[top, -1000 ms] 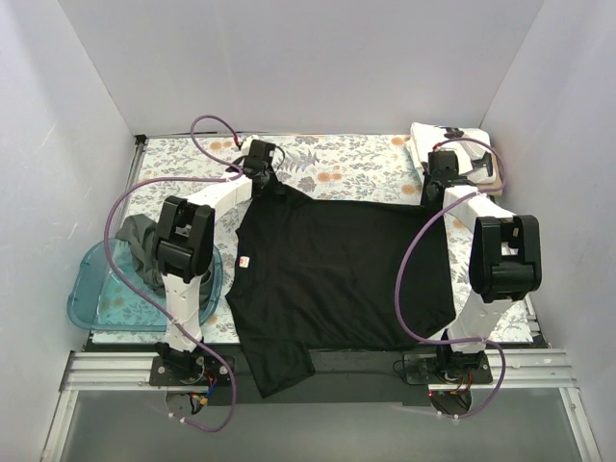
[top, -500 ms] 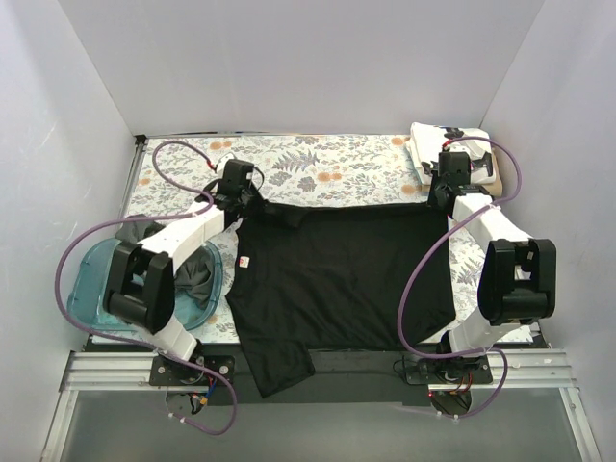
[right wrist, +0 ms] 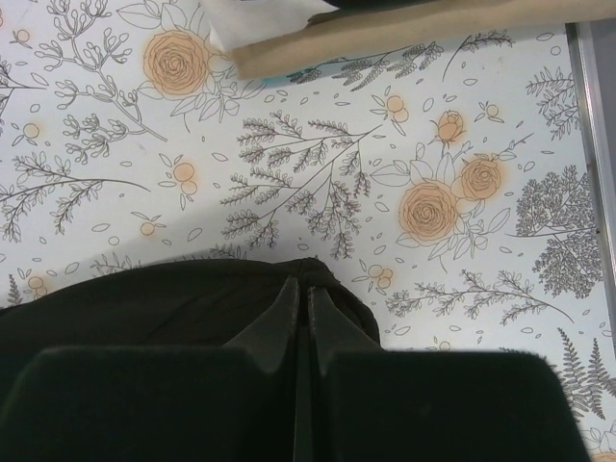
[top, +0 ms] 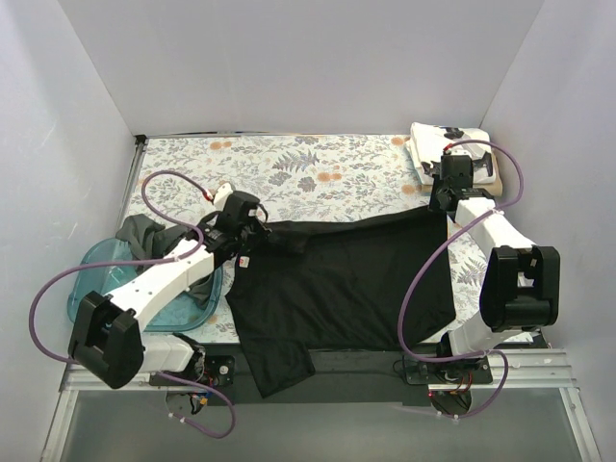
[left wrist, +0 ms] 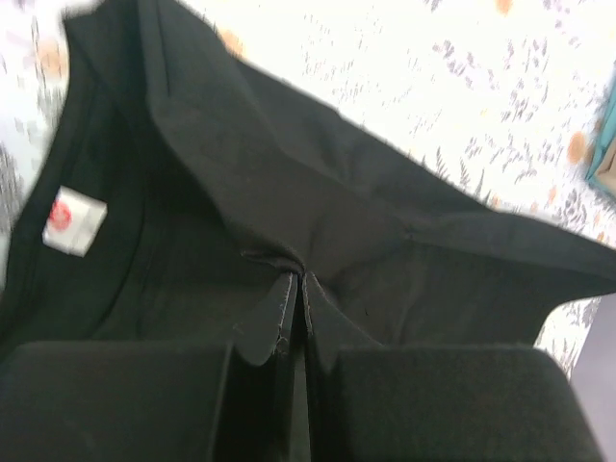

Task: Fold and stack the t-shirts
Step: Fold the tshirt

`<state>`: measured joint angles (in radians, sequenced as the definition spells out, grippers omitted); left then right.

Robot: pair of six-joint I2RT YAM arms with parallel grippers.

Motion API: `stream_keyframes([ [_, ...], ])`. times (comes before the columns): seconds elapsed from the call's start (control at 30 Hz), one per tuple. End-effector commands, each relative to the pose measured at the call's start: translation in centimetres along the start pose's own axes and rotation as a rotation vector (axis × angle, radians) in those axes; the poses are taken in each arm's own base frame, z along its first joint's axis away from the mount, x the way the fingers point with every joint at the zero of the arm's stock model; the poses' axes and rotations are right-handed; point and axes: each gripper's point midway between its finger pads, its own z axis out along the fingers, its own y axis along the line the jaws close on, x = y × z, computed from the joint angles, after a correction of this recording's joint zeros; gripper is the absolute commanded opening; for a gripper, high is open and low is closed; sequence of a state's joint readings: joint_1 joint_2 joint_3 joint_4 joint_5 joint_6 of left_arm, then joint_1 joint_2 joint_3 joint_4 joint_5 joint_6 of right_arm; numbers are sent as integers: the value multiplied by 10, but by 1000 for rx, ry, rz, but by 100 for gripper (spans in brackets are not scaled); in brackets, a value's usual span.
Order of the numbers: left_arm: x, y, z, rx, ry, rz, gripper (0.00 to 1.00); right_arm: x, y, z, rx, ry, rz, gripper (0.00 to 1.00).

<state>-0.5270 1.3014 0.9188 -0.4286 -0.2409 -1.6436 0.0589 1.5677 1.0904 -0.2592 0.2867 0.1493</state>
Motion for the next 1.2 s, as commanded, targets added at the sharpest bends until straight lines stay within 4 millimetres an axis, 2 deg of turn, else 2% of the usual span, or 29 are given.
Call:
stream_keyframes([
  [0.0,12,18,-19,-63,-29,-49,0,-8,-5,-14,-3,-37,-5,1],
  [0.13,28,19,-28,-42,-3,-56,0,-8,-6,-18,-2,-41,-3,1],
  [0.2,36,26,-29,-54,13,-57,0,-7,-6,-17,-3,-37,-7,1],
  [0.47,65,43,-30,-82,93,-40,0,13,-11,-12,24,37,-35,1],
  [0.67,96,69,-34,-111,182,-21,0,37,-18,-9,60,119,-52,4],
  [0.8,108,74,-43,-85,230,-11,0,60,-35,-14,149,199,-61,8],
  [0.83,113,73,-46,-72,246,-3,15,69,-39,-18,176,234,-61,9],
  [0.87,118,79,-47,-77,254,4,22,71,-43,-20,195,243,-60,14],
  [0.9,119,78,-51,-59,259,3,30,73,-48,-22,224,251,-64,28],
  [0.93,120,76,-54,-47,266,4,38,79,-51,-26,233,277,-71,33],
  [0.97,122,77,-56,-43,274,6,40,80,-51,-28,237,281,-66,37],
  [1.0,119,74,-58,-33,267,4,43,80,-52,-32,233,278,-59,51],
  [1.07,109,71,-61,-25,233,16,52,80,-47,-35,203,276,-51,62],
  [1.1,102,63,-64,-12,215,16,55,75,-45,-39,189,255,-42,72],
  [1.17,94,59,-64,-19,189,35,64,66,-39,-43,146,231,-36,79],
])
